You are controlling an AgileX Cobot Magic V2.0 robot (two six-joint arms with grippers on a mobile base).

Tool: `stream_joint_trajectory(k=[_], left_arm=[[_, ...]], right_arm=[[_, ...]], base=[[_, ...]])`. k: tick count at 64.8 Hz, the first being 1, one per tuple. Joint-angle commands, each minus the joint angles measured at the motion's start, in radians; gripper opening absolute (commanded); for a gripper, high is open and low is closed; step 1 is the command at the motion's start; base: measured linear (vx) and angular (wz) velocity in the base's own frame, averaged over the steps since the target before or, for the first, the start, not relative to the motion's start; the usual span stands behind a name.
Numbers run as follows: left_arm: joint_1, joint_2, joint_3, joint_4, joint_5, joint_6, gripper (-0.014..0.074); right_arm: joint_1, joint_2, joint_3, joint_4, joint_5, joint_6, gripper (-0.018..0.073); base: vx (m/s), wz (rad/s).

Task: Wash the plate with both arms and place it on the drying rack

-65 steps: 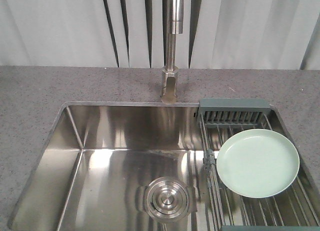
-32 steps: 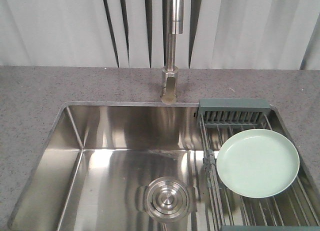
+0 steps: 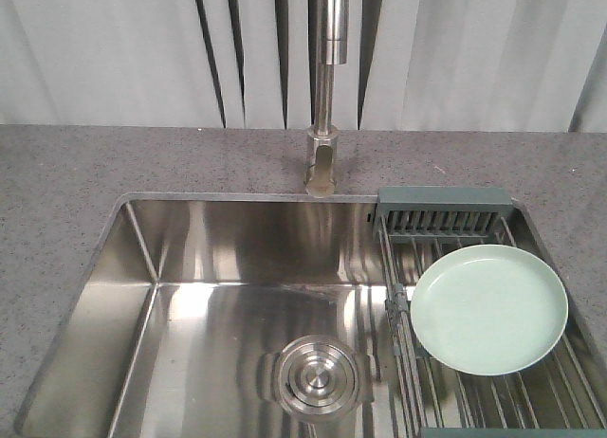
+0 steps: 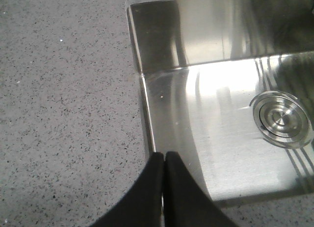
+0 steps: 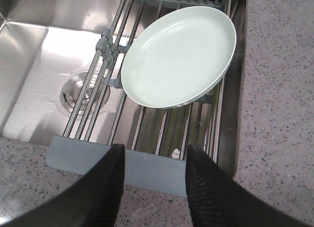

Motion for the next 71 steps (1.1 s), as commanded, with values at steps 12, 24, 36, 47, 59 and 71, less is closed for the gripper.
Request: stream_joint_trajectory(k=[12, 24, 36, 47, 59, 71], left_arm=[[0.041, -0.071, 0.041, 0.018, -0.165, 0.014, -0.0006], [0.149, -0.219, 0.227, -0.064, -0.398, 0.013, -0.0006], [0.236, -0.37, 0.416, -0.093, -0.617, 0.013, -0.0006], [0.256, -0.482, 0.533, -0.078, -0.732, 0.013, -0.0006], [0.252, -0.589, 0.622, -0.078, -0.759, 0.008, -0.0006], [0.252, -0.585, 0.62, -0.014, -0.745, 0.008, -0.0006]], right_arm=[[0.0, 0.008, -0.022, 0.001, -0.057, -0.005, 0.0291], [0.0, 0.008, -0.022, 0.001, -0.057, -0.005, 0.0291], [0.0, 0.008, -0.022, 0.001, -0.057, -0.005, 0.0291], [0.0, 0.008, -0.022, 0.001, -0.057, -0.005, 0.0291], [0.0, 0.008, -0.022, 0.001, -0.057, -0.005, 0.0291], [0.0, 0.008, -0.022, -0.003, -0.054, -0.005, 0.0291]], base=[[0.0, 0.0], [0.0, 0.0], [0.0, 0.0], [0.0, 0.0], [0.0, 0.0], [0.0, 0.0]])
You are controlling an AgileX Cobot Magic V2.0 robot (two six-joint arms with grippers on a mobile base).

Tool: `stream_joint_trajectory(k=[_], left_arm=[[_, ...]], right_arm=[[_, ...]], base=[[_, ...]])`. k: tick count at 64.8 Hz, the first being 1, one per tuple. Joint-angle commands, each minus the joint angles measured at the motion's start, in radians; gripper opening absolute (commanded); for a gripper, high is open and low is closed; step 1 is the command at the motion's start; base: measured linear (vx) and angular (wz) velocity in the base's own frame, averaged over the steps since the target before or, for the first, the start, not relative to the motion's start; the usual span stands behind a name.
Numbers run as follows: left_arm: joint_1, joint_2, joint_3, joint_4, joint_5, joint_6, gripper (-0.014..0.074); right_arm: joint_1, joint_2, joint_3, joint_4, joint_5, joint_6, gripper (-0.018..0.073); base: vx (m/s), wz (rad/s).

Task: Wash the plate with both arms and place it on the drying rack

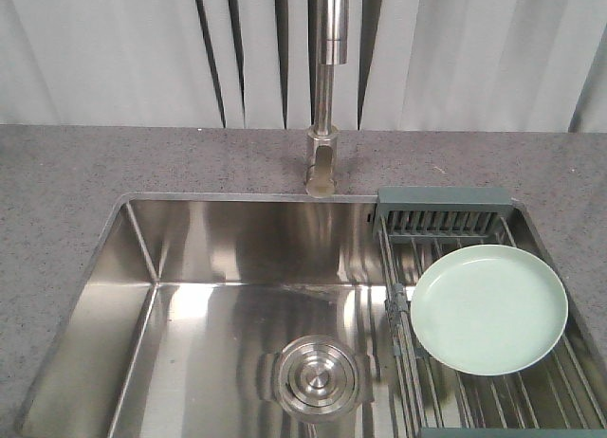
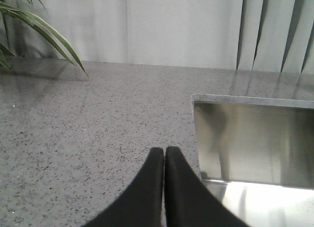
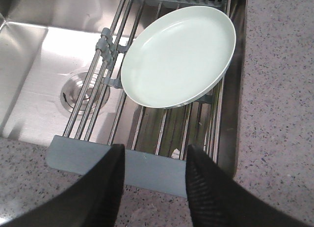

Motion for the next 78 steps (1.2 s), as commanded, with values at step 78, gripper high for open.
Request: stream_joint_trajectory(k=[78], left_arm=[[-0.003, -0.015, -0.022, 0.032, -0.201, -0.061, -0.0006]], right_arm=[[0.0, 0.009, -0.022, -0.003, -0.05, -0.005, 0.0291]], base=[[0.0, 0.0]])
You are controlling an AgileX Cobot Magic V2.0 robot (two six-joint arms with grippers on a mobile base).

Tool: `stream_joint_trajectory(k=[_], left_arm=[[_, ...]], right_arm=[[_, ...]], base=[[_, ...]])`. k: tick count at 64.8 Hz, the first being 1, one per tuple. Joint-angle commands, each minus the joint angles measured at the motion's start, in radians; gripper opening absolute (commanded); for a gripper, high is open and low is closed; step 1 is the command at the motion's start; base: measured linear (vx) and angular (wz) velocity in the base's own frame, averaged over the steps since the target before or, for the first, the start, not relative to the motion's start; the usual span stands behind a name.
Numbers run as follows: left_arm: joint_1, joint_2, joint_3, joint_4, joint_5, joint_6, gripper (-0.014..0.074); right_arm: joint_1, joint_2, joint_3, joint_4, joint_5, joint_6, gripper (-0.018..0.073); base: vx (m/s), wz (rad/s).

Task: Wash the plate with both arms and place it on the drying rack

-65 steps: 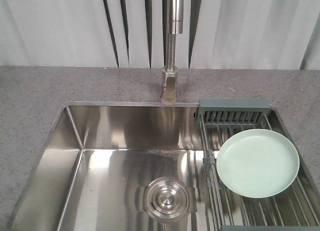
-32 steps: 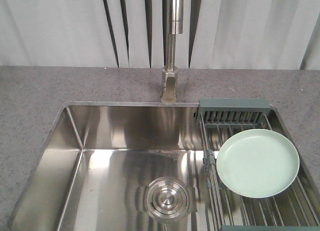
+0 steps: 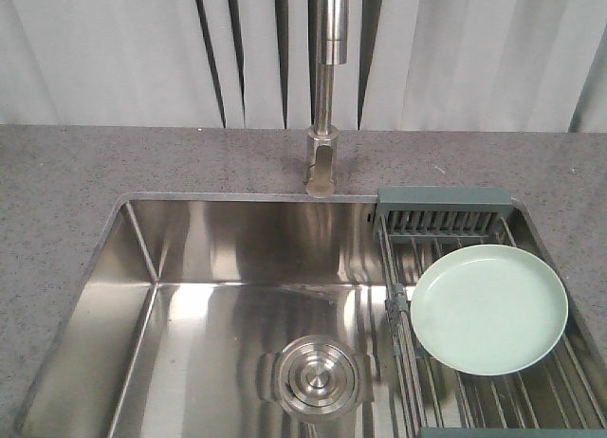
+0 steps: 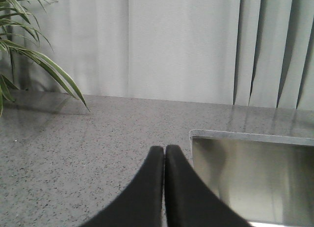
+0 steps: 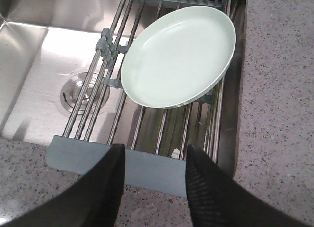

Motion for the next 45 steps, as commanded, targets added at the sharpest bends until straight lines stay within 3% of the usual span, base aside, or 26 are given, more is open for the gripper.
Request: stream_joint_trajectory(k=[1, 18, 31, 45], left_arm=[[-0.003, -0.015, -0.025, -0.002, -0.072, -0.009, -0.0006], [-0.003, -0.015, -0.025, -0.002, -0.072, -0.009, -0.0006], [-0.003, -0.015, -0.025, -0.002, -0.072, -0.009, -0.0006], [-0.003, -0.015, -0.025, -0.002, -0.072, -0.009, -0.0006]], right_arm=[[0.0, 0.009, -0.022, -0.003, -0.049, -0.006, 0.0291], [0.0, 0.009, -0.022, -0.005, -0.047, -0.006, 0.0291], [-0.003, -0.014, -0.016, -0.077, -0.071, -0.004, 0.026], [-0.025, -0.143, 0.173, -0.105, -0.39, -0.002, 0.0048]], base=[[0.0, 0.0], [0.0, 0.0], [0.0, 0.0], [0.0, 0.0]])
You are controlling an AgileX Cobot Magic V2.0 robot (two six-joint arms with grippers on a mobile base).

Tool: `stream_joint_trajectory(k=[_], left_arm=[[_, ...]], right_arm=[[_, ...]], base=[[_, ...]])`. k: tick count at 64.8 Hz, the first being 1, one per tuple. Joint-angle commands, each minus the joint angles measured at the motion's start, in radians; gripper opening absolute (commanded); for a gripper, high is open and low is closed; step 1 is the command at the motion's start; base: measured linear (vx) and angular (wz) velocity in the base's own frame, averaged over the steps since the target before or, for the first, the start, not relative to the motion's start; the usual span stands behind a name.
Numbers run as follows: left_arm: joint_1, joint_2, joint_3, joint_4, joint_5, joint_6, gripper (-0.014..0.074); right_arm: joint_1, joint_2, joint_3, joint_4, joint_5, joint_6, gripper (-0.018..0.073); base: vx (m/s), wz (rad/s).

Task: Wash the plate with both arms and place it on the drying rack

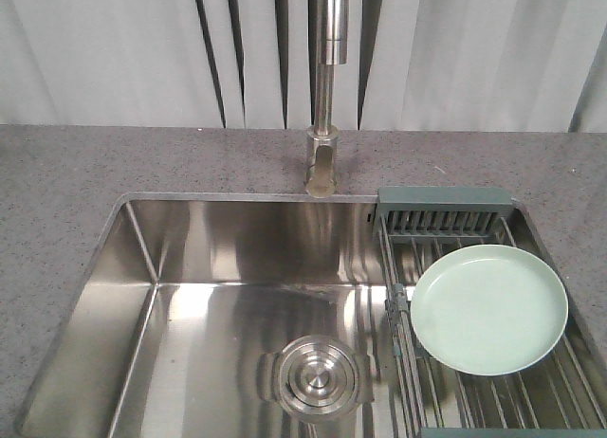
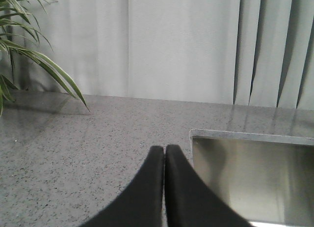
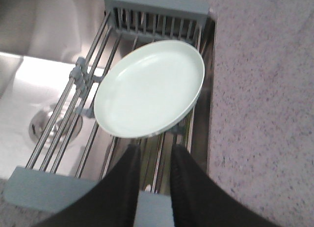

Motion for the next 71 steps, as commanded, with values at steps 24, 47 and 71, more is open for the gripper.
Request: stream_joint_trajectory(k=[24, 47, 71], left_arm=[[-0.003, -0.015, -0.025, -0.002, -0.072, -0.008, -0.0006], [-0.003, -0.015, -0.025, -0.002, -0.072, -0.008, -0.0006], [-0.003, -0.015, -0.025, -0.002, -0.072, -0.008, -0.0006]], right_arm=[[-0.119, -0.213, 0.344, 0.02, -0.621, -0.007, -0.0008], [-0.136, -0.348, 0.541, 0.043, -0.851, -0.006, -0.0007], [-0.136, -0.353, 0.564, 0.041, -0.841, -0.007, -0.0007]], base=[[0.0, 0.0], [0.0, 0.0], [0.0, 0.0]])
